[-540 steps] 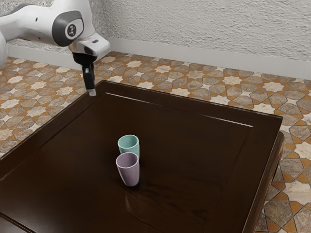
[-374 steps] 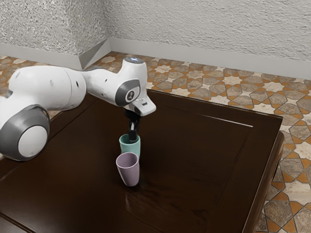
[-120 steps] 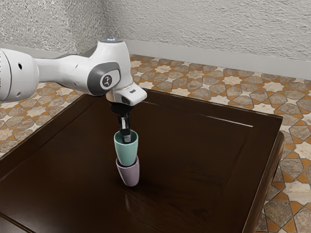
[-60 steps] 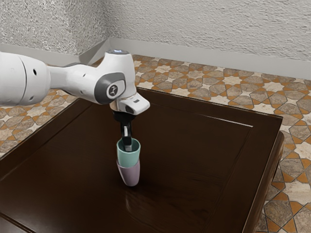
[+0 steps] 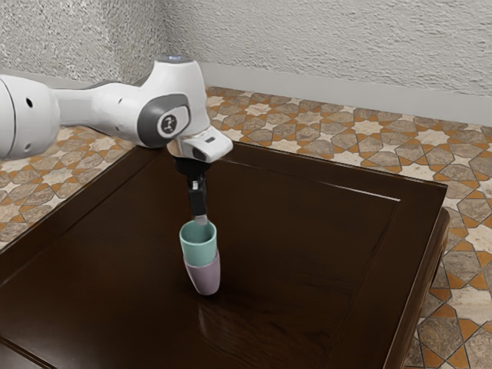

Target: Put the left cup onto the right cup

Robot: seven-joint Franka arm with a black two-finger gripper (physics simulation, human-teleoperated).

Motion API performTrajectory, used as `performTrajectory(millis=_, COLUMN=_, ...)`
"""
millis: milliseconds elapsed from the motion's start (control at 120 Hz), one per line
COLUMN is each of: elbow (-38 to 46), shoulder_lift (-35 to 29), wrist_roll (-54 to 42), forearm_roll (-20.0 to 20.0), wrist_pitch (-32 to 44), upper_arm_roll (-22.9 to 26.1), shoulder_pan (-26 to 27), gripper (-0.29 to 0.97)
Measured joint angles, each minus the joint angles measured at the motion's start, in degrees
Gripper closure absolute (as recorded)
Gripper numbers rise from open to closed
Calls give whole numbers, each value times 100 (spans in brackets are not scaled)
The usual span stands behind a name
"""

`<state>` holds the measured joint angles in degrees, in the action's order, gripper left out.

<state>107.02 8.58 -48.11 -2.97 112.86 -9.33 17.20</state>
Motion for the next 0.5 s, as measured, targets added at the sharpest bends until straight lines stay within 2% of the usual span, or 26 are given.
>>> performTrajectory(millis=183, elbow=-304, shoulder_lift=-170, wrist_roll=-39, forearm_roll=189, wrist_pitch=-266, upper_arm_roll=-73, shoulder_pan=-36, gripper=2)
performTrajectory(millis=500, elbow=-1148, shoulder_lift=-469, wrist_roll=-139, forearm_roll=753, wrist_pitch=-1264, upper_arm_roll=-608, shoulder_pan=-298, gripper=0)
